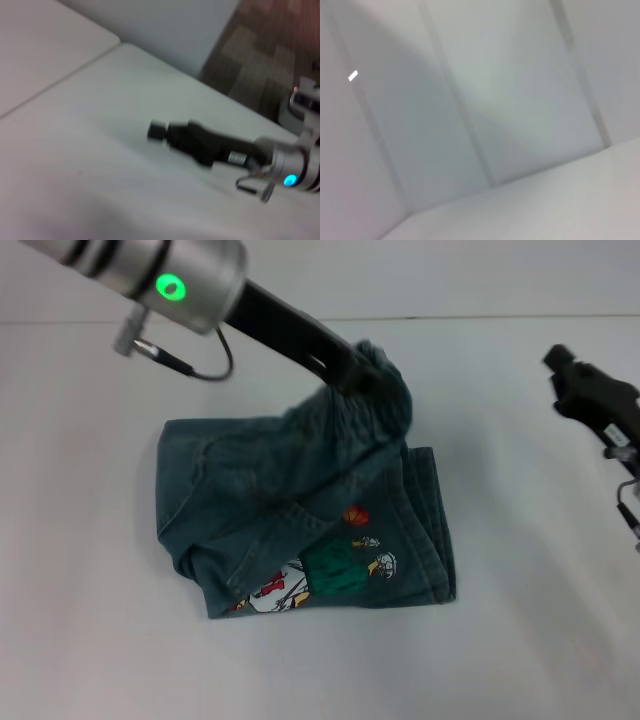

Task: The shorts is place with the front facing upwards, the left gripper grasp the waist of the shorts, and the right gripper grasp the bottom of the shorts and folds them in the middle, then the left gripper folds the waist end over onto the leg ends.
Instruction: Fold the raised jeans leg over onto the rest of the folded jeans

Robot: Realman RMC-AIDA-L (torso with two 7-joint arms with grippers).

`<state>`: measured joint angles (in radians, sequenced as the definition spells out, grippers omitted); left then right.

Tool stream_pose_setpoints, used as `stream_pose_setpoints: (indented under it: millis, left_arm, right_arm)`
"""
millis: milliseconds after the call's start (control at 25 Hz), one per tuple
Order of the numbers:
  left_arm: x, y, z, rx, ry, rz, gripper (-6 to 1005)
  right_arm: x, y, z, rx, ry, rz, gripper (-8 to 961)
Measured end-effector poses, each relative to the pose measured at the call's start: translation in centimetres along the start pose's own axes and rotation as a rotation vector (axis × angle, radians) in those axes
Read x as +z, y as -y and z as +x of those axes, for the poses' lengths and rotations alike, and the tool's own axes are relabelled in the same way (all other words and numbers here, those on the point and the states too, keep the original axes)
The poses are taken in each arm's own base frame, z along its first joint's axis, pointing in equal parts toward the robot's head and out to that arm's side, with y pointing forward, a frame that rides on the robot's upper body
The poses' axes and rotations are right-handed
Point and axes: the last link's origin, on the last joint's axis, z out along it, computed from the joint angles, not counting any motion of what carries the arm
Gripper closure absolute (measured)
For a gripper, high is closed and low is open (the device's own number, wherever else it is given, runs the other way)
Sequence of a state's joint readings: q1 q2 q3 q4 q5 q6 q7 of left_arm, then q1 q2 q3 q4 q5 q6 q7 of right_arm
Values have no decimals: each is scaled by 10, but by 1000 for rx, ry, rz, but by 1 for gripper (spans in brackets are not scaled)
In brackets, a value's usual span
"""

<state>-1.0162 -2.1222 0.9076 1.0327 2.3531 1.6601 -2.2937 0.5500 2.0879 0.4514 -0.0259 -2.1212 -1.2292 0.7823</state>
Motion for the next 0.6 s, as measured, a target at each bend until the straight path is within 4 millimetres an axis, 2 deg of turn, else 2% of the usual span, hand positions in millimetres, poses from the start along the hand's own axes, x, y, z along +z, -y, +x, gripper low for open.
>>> stream_pose_setpoints:
  millis: [40, 80, 320, 480, 600]
  left_arm:
    - [18, -5, -3, 18, 29, -2, 870]
    - [18, -5, -3, 18, 29, -2, 869]
    - [69, -17, -18, 45, 122, -27, 859]
    - [84, -15, -25, 38, 127, -12, 853]
    - [86, -16, -27, 30, 113, -23, 743]
  right_arm:
    - [-2, 3, -3, 14, 26, 22, 954]
    - [-3, 5, -4, 27, 47, 39, 954]
    - [-5, 8, -7, 43, 79, 62, 953]
    - [-5, 6, -5, 47, 74, 61, 953]
    - [-5, 6, -3, 42, 63, 64, 953]
